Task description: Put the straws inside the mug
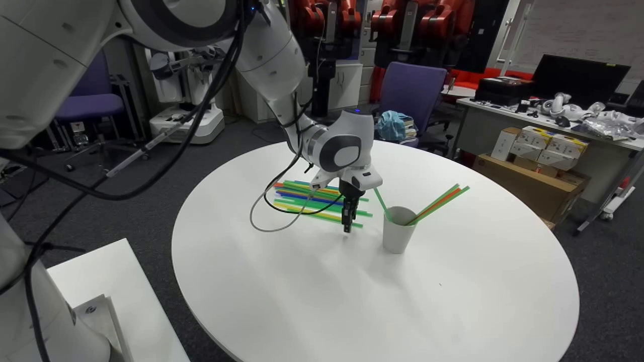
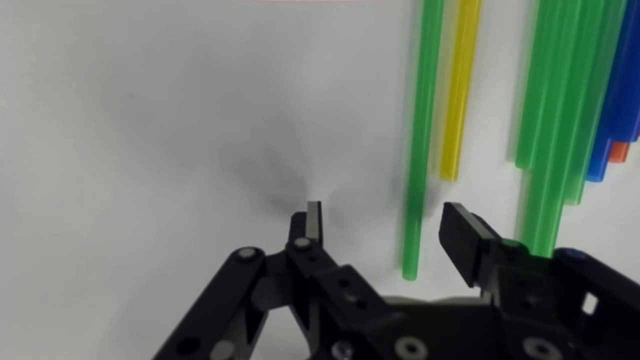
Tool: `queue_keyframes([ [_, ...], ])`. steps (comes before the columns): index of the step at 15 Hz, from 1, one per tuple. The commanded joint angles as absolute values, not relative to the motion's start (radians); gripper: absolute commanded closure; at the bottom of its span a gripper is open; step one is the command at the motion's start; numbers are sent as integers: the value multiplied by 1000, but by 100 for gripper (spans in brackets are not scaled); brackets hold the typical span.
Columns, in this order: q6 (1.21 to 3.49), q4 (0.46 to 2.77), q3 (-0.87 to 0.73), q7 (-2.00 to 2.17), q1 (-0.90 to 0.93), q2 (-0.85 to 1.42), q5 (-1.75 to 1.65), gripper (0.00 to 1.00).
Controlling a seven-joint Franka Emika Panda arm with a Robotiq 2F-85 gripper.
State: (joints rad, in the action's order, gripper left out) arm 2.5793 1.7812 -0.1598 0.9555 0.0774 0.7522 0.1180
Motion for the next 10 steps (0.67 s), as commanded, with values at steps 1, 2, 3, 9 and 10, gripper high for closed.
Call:
queue_keyframes([
  [1,2564,1783,-166,951,75,745,123,63],
  [2,2564,1783,-166,951,75,746,123,72],
  [3,2563,1783,-166,952,75,746,123,79],
  [9,2563,1783,-165,951,75,744,124,100],
  [10,2563,1783,-165,951,75,744,124,100],
])
